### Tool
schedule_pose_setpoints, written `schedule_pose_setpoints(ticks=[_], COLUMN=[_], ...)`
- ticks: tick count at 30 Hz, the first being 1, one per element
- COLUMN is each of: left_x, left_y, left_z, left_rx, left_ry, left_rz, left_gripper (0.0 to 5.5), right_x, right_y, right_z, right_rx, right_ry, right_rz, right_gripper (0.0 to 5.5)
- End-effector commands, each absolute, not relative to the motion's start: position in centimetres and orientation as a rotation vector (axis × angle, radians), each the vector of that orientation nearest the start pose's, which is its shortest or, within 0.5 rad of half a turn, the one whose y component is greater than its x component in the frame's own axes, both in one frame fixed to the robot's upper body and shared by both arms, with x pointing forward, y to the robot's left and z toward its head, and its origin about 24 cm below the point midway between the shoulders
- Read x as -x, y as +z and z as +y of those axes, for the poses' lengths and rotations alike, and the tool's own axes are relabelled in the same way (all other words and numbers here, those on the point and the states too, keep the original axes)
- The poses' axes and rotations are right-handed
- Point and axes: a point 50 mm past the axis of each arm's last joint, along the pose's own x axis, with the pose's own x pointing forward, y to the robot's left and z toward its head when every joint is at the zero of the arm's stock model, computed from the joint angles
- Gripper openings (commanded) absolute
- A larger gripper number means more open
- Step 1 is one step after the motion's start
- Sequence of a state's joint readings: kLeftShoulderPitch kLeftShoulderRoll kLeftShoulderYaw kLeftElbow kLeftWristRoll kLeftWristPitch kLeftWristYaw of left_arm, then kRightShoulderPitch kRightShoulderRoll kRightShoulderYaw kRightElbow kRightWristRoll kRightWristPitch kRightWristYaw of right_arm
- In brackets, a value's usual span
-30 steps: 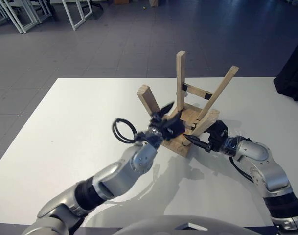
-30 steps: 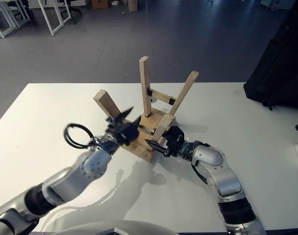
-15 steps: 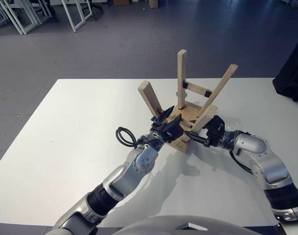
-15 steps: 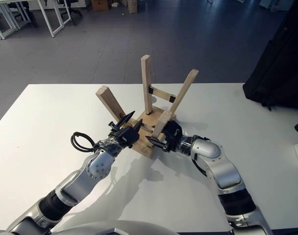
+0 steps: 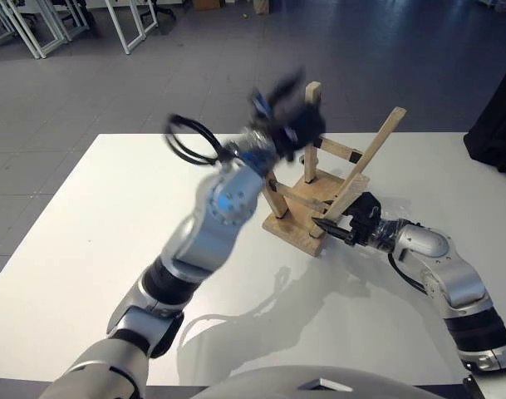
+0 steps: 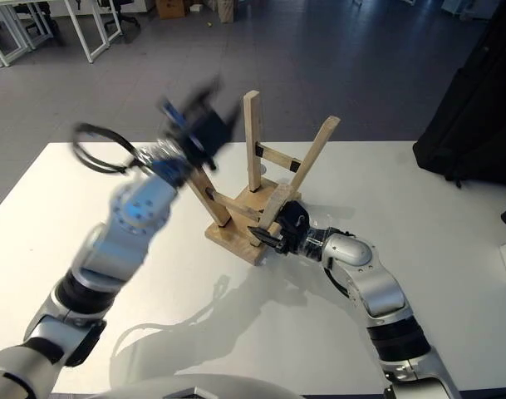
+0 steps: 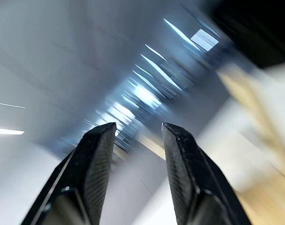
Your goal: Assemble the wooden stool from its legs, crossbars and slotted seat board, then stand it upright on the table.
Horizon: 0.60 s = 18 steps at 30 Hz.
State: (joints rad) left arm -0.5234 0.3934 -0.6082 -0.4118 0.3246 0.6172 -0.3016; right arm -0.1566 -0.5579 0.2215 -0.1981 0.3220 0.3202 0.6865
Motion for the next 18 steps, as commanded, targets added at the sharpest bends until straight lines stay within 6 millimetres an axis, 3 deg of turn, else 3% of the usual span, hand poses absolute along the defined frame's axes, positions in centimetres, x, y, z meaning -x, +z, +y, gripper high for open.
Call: schedule_pose_setpoints(ticks=[1, 4, 7, 10, 12, 14, 16, 18], left_x=[-21.7, -21.6, -22.6, -23.6, -23.5, -24.3, -25.6, -27.1], left_y=[3.2, 1.9, 3.9, 10.3, 17.8, 24.3, 27.0, 27.8], left_z=[6.7, 7.5, 7.3, 5.3, 4.8, 7.8, 11.9, 18.1], left_rx=[-0.999, -0.959, -0.872, -0.595, -0.23, -0.006, 0.014, -0.023], left_ry=[-0.976, -0.946, -0.889, -0.856, -0.871, -0.719, -0.524, -0.232], left_rz=[0.494, 0.561, 0.46, 0.176, -0.117, -0.384, -0.477, -0.482], left_gripper=[1.83, 1.83, 1.83, 1.83, 1.83, 1.83, 1.83, 1.83], right_x=[-20.1, -20.1, -19.6, -16.9, -15.3, -15.5, -15.8, -15.8], right_y=[-1.2, -1.2, -1.8, -4.7, -6.1, -6.1, -5.6, -4.6], right_z=[-18.6, -18.5, -18.4, -19.8, -21.5, -22.2, -22.1, -21.7], right_rx=[0.2, 0.199, 0.204, 0.257, 0.291, 0.282, 0.265, 0.243], right_ry=[0.847, 0.839, 0.866, 0.993, 1.03, 1.015, 1.021, 1.087], right_rz=[0.83, 0.824, 0.882, 1.132, 1.225, 1.204, 1.164, 1.118], right_gripper=[2.02, 2.02, 2.02, 2.02, 2.02, 2.02, 2.02, 2.02])
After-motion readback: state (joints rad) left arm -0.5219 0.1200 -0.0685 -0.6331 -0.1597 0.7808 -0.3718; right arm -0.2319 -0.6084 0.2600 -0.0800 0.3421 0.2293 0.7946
